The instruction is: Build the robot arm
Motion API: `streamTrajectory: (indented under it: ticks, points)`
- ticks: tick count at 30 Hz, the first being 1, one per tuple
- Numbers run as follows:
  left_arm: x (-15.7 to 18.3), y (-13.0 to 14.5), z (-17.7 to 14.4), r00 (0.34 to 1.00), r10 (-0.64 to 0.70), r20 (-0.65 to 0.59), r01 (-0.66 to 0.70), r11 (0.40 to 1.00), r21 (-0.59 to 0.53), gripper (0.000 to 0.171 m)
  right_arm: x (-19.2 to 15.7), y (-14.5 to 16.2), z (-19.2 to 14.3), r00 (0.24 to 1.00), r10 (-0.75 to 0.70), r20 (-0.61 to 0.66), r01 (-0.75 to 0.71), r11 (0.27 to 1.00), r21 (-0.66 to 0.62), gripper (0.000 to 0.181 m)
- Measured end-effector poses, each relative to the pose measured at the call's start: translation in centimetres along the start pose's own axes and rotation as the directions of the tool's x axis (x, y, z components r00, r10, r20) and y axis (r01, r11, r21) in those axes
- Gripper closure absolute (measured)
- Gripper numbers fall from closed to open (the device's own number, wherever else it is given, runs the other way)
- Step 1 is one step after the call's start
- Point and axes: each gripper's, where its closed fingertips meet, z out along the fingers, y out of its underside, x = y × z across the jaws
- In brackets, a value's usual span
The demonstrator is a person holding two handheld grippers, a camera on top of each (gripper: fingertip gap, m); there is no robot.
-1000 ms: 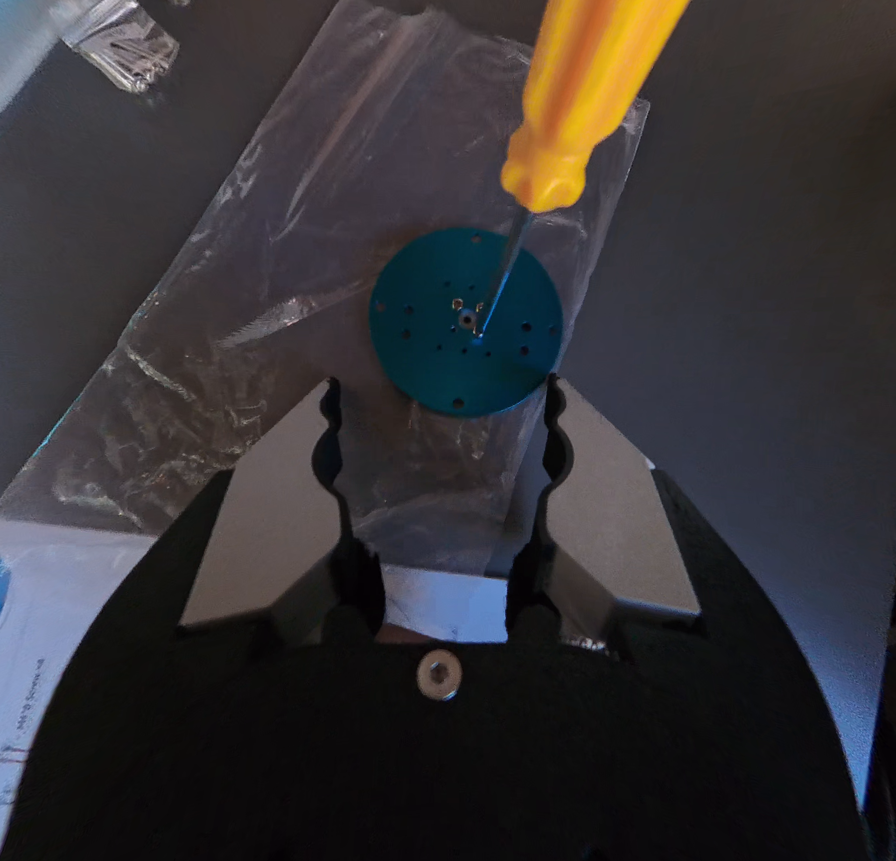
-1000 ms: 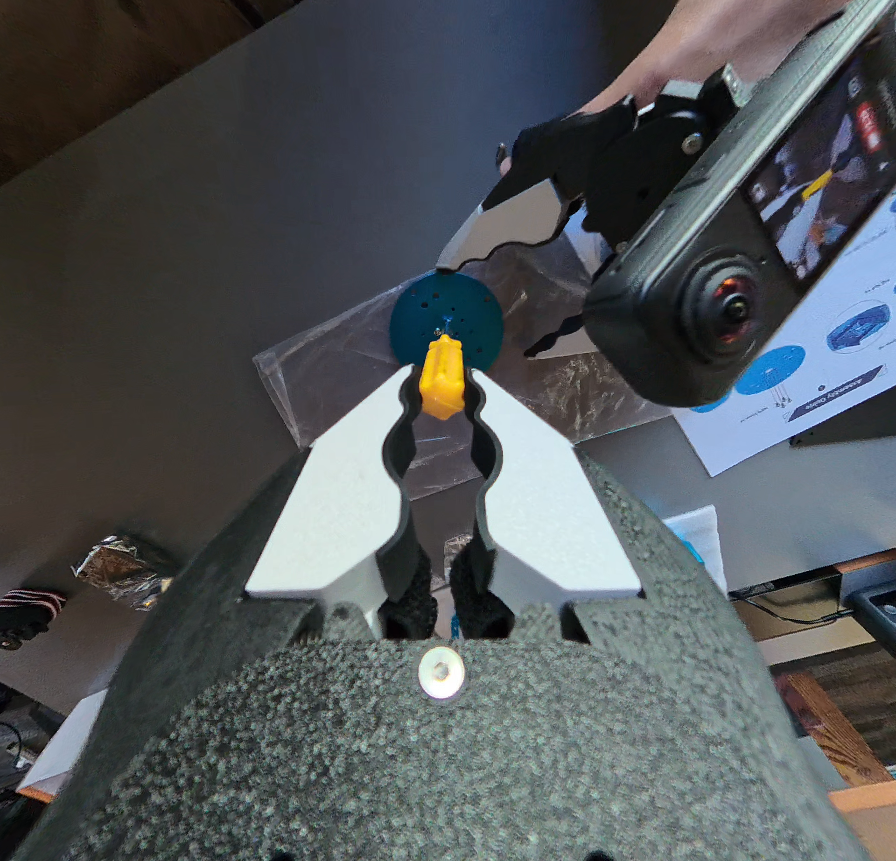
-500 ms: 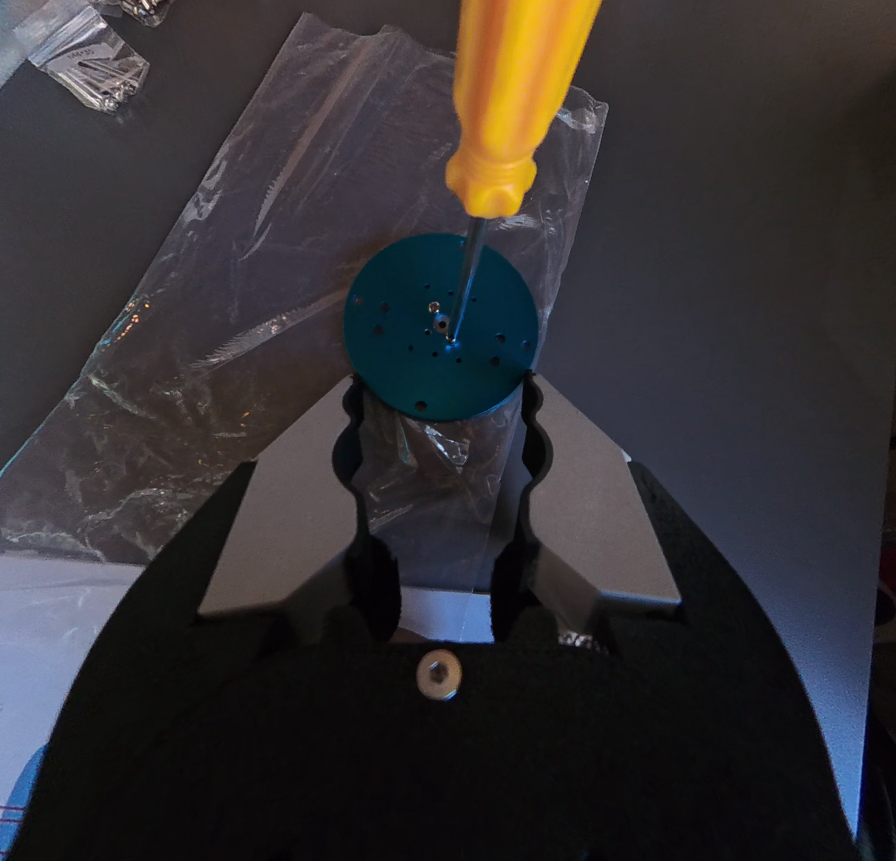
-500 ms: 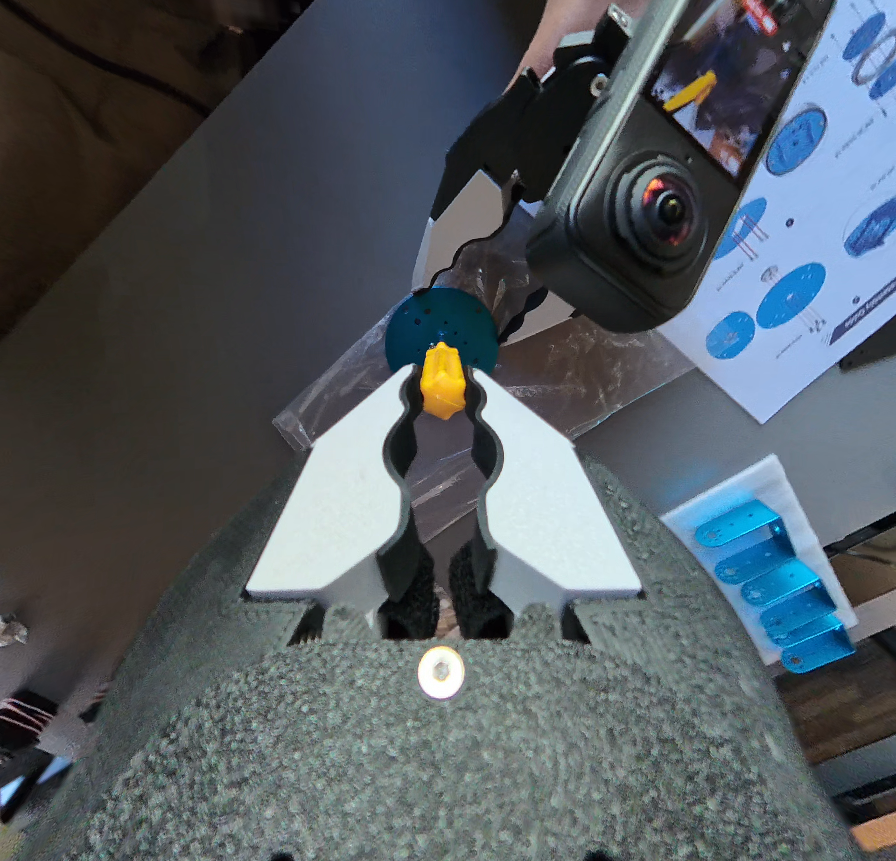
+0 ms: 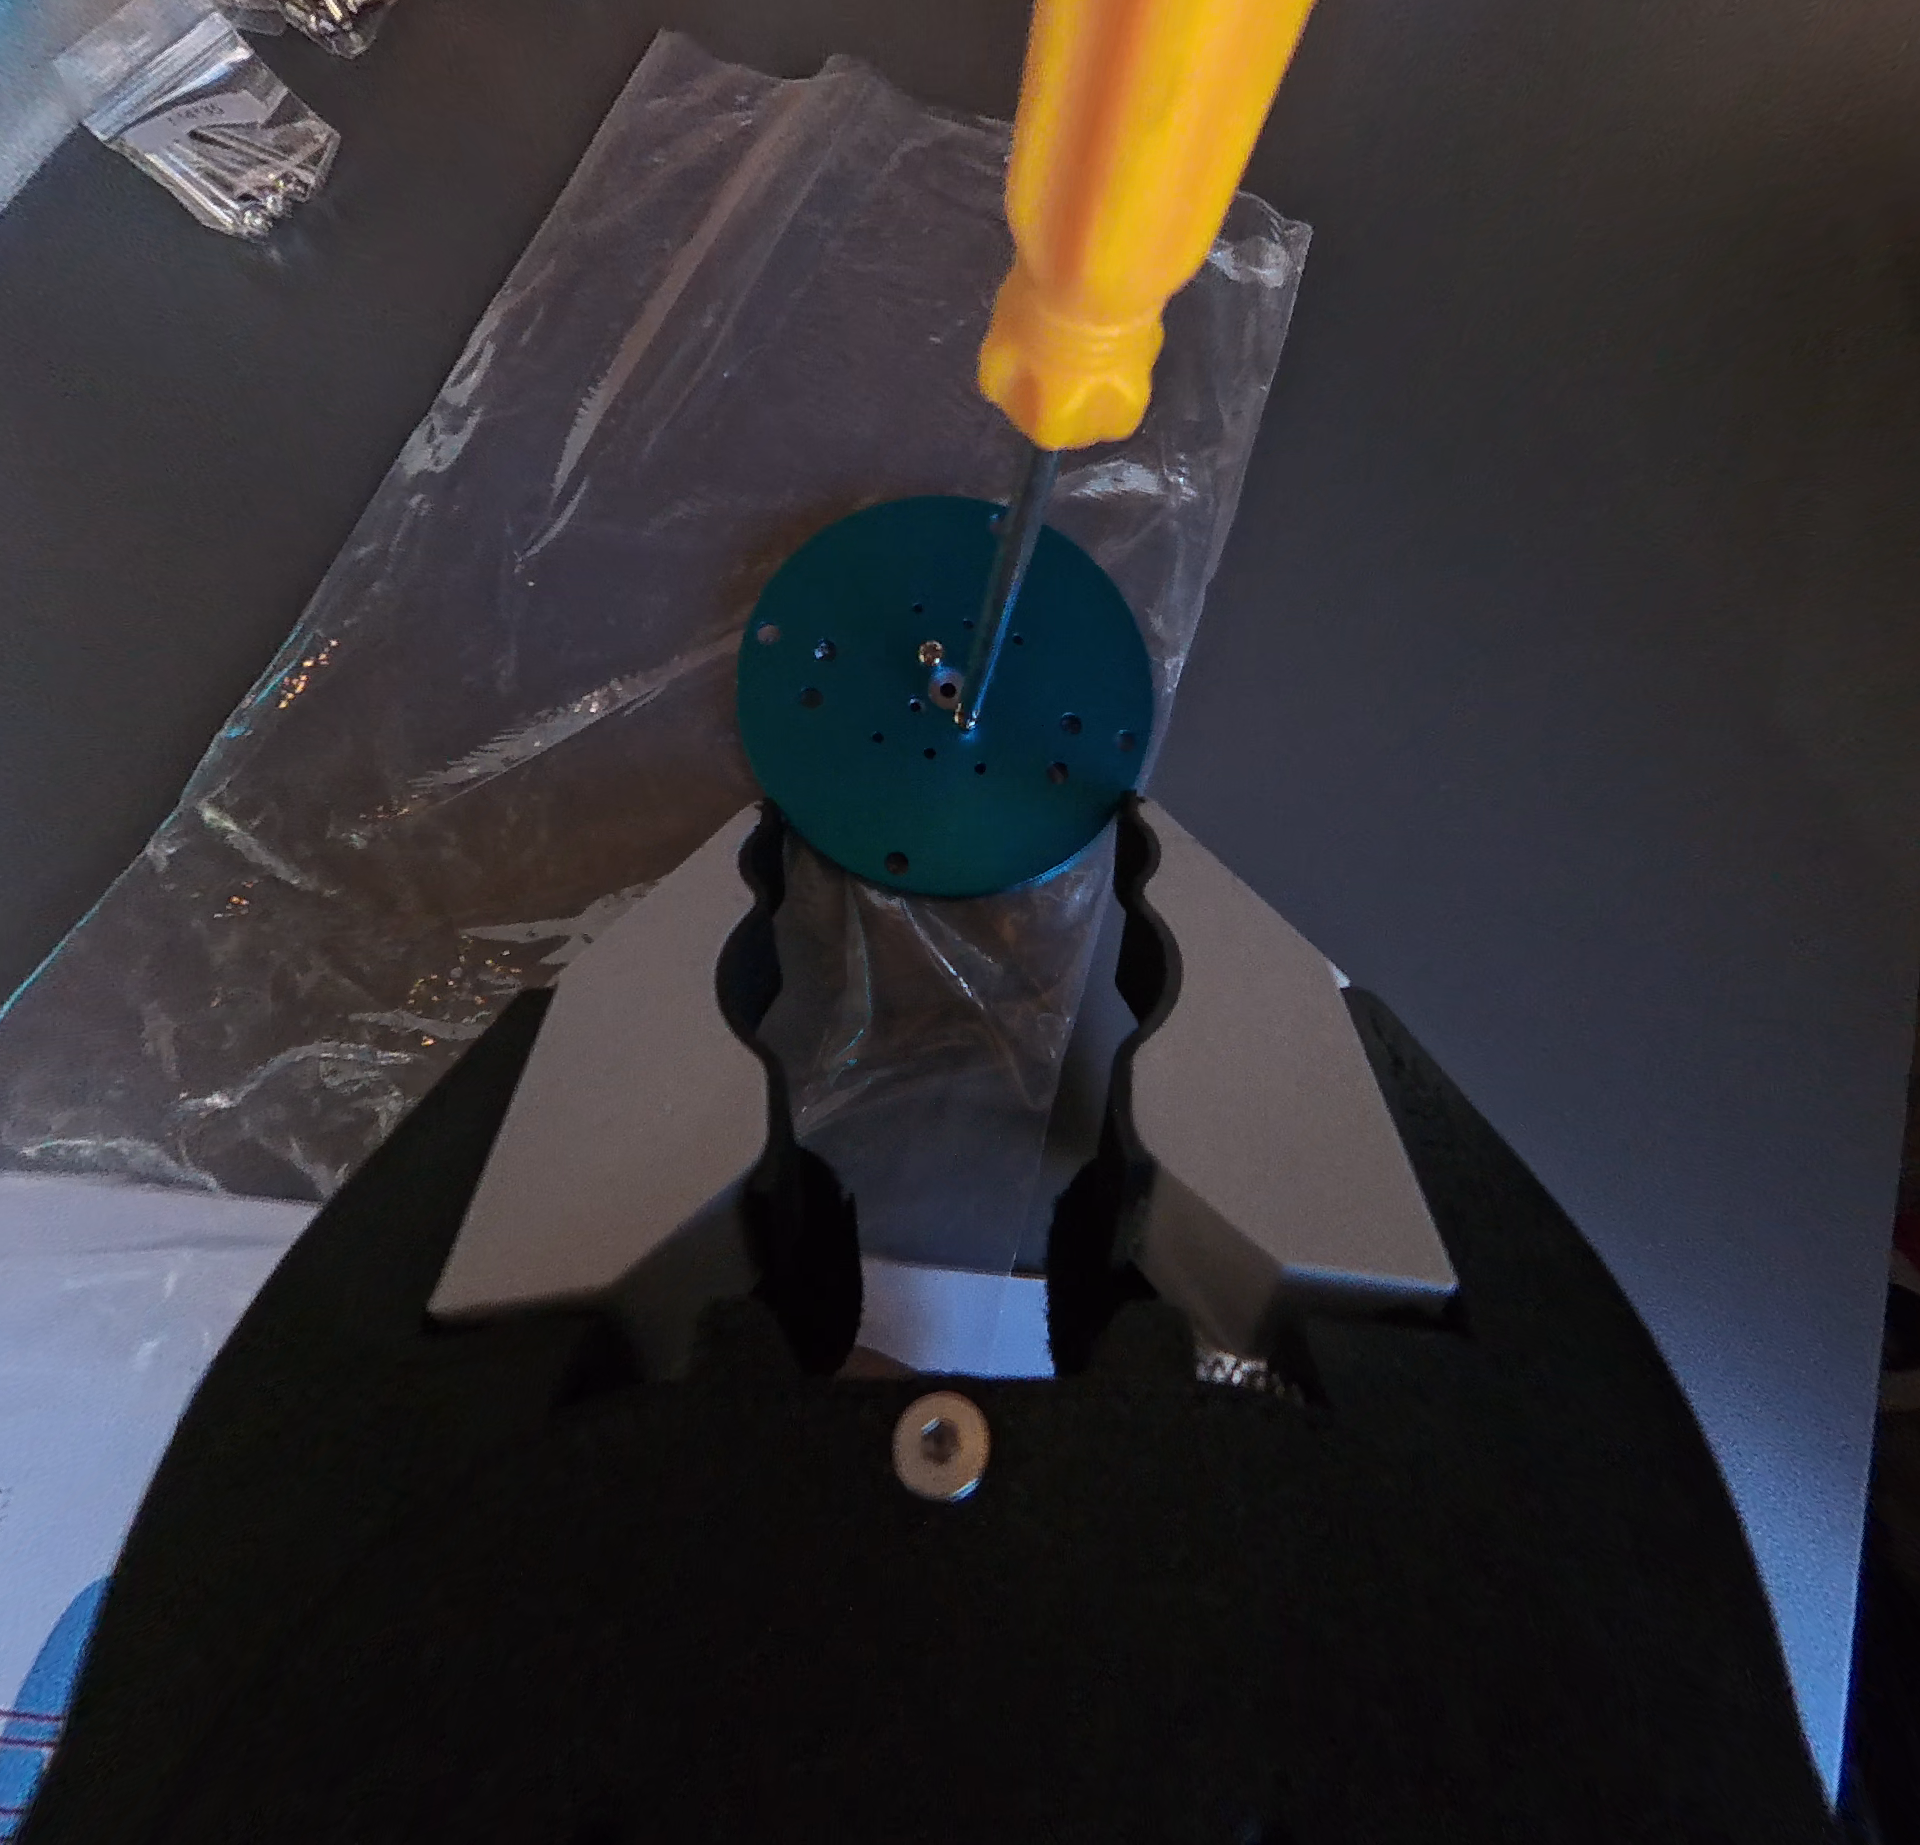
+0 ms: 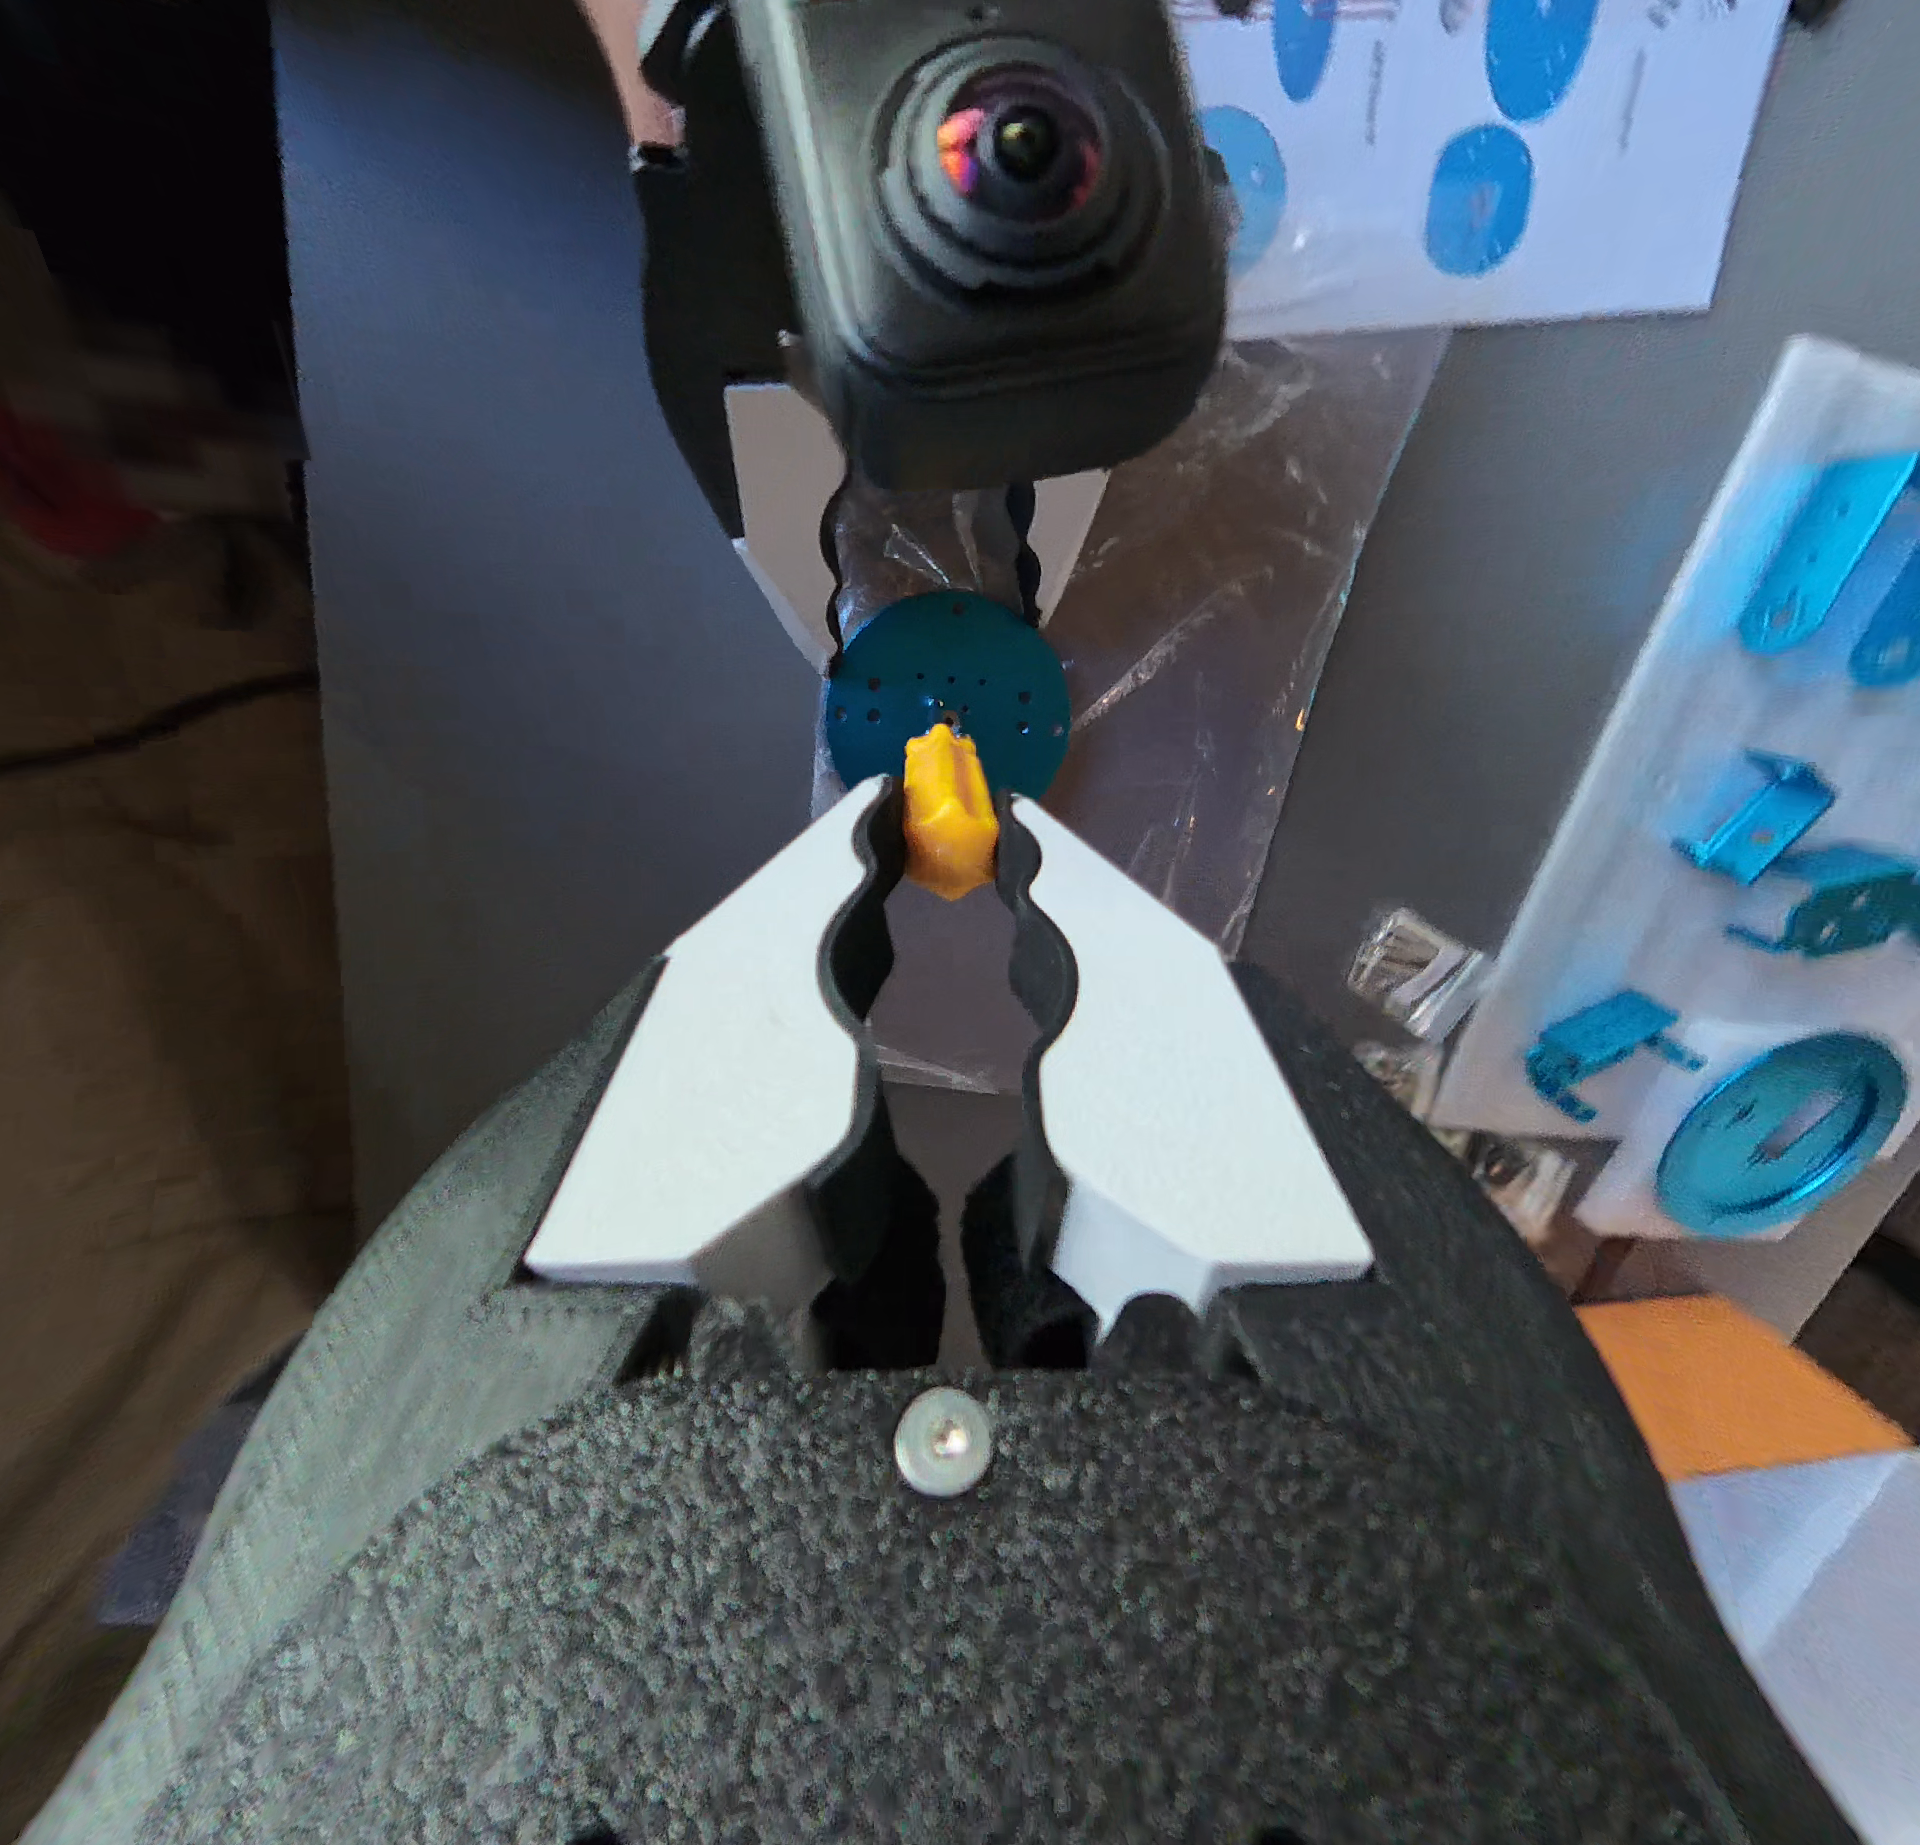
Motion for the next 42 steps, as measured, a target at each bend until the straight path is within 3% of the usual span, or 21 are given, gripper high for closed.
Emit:
streamTrajectory:
  ticks: [5, 12, 15, 21, 26, 31, 34, 38, 42]
  points:
    - [0.0, 0.0, 0.0, 1.0, -0.003, 0.006, 0.003, 1.0, 0.001, 0.106, 0.2, -0.2, 0.1, 0.978, 0.202, -0.049, -0.203, 0.979, -0.012, 0.165]
    - [-0.1, 0.0, 0.0, 1.0, -0.005, 0.013, 0.005, 1.0, 0.002, 0.107, 0.0, -0.8, 0.2, 0.887, 0.431, -0.165, -0.438, 0.899, -0.006, 0.165]
    - [-0.1, 0.0, 0.0, 1.0, -0.007, 0.017, 0.007, 1.0, 0.003, 0.107, 0.0, -0.9, 0.2, 0.814, 0.543, -0.207, -0.549, 0.835, 0.032, 0.165]
    - [-0.1, 0.0, 0.0, 1.0, -0.014, 0.028, 0.014, 1.0, 0.005, 0.108, 0.4, -0.3, 0.1, 0.602, 0.76, -0.244, -0.769, 0.635, 0.081, 0.164]
    - [-0.1, -0.1, 0.0, 0.999, -0.015, 0.03, 0.014, 1.0, 0.005, 0.108, 1.3, -0.1, 0.2, 0.447, 0.86, -0.245, -0.869, 0.482, 0.11, 0.165]
    - [0.0, -0.1, -0.2, 1.0, -0.002, 0.031, 0.002, 1.0, 0.011, 0.108, 1.4, -0.7, 0.3, 0.456, 0.856, -0.244, -0.865, 0.491, 0.107, 0.165]
    - [0.1, -1.0, -0.9, 0.998, 0.018, 0.062, -0.023, 0.996, 0.081, 0.108, 1.4, -0.4, 0.2, 0.449, 0.864, -0.229, -0.872, 0.479, 0.098, 0.165]
    - [-0.3, -5.2, -3.7, 0.98, 0.048, 0.195, -0.107, 0.945, 0.308, 0.111, 1.4, -0.2, 0.0, 0.426, 0.879, -0.215, -0.886, 0.453, 0.099, 0.165]
    - [0.5, -7.4, -4.6, 0.966, 0.097, 0.241, -0.192, 0.891, 0.412, 0.134, 1.1, -0.3, 0.2, 0.414, 0.887, -0.205, -0.894, 0.438, 0.093, 0.165]
